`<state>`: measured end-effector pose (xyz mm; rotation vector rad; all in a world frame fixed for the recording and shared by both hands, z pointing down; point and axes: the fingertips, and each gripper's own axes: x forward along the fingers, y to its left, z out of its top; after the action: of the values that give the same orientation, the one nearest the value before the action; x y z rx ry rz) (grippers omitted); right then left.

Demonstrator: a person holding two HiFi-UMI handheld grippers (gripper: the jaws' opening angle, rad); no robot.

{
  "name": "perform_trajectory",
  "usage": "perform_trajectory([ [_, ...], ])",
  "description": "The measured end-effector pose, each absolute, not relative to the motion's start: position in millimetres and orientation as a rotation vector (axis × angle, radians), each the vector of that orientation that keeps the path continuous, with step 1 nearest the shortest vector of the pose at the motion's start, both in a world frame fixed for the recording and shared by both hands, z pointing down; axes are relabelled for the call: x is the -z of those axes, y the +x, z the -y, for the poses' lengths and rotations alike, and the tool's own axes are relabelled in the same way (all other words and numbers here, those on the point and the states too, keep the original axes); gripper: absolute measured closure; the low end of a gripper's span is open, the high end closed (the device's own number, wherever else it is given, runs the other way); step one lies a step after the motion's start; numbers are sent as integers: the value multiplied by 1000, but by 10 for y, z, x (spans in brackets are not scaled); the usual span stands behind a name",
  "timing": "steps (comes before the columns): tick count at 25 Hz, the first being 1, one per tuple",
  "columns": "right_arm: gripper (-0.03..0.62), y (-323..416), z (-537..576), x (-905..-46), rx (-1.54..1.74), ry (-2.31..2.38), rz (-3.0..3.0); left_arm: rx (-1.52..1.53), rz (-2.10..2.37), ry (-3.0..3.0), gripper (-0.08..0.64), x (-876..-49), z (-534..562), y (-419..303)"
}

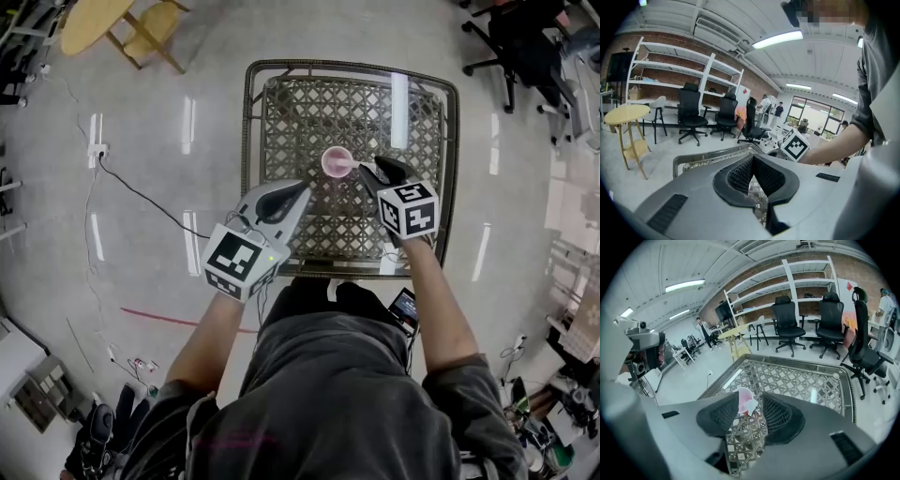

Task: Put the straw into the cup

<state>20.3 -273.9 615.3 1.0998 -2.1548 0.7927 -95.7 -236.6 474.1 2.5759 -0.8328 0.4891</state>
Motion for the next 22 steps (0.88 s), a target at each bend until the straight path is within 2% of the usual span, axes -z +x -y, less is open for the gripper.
perform_trajectory([
  [18, 476, 362, 2361, -5269, -655, 1142, 2321, -485, 861, 2671, 551, -4361, 2019, -687],
  [22, 510, 411, 2253, -5054, -626, 1160, 2360, -492, 860, 2682, 549, -4310, 1917, -613],
])
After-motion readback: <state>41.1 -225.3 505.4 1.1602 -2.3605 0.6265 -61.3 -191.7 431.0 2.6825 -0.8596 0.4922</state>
